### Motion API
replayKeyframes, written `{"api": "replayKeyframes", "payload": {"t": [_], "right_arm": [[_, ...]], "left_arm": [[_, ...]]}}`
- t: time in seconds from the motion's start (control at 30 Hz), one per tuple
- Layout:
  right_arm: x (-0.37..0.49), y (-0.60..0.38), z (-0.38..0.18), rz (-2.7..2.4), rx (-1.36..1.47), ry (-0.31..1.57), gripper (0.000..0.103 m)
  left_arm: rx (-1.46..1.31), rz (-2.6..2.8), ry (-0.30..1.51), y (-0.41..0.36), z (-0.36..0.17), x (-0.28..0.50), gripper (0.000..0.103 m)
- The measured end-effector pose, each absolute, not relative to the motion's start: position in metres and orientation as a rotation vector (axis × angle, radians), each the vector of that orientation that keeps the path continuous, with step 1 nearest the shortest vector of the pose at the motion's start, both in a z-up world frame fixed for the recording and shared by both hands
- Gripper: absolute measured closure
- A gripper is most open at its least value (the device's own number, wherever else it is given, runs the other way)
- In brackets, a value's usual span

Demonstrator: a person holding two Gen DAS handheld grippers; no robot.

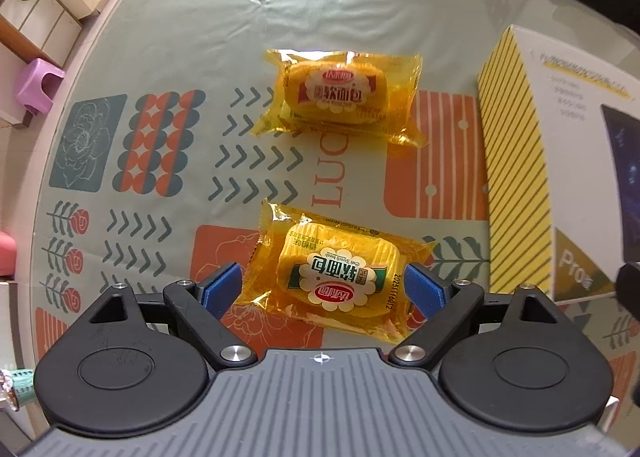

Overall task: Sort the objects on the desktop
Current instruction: 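Lower the left tool over the nearer yellow bread packet and close it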

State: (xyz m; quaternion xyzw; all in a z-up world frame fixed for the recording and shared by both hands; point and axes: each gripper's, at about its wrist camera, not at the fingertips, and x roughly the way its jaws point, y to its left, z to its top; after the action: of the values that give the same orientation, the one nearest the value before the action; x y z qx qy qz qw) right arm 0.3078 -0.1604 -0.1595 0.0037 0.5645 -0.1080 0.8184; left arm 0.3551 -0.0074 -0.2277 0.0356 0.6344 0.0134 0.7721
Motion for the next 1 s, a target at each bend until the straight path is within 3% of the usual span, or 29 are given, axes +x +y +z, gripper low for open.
{"api": "replayKeyframes", "payload": {"t": [0.67,1.0], "right_arm": [[0.305,-0.162,-0.161,-0.273,-0.020,1.202,0.000],[0.297,-0.164,-0.158,-0.275,0.004,1.199,0.000]], "left_arm": [[0.131,0.044,1.372,-0.019,-0.248,0.357,0.000],[0.026,0.029,1.337,-0.011,-0.254,0.352,0.000]]}}
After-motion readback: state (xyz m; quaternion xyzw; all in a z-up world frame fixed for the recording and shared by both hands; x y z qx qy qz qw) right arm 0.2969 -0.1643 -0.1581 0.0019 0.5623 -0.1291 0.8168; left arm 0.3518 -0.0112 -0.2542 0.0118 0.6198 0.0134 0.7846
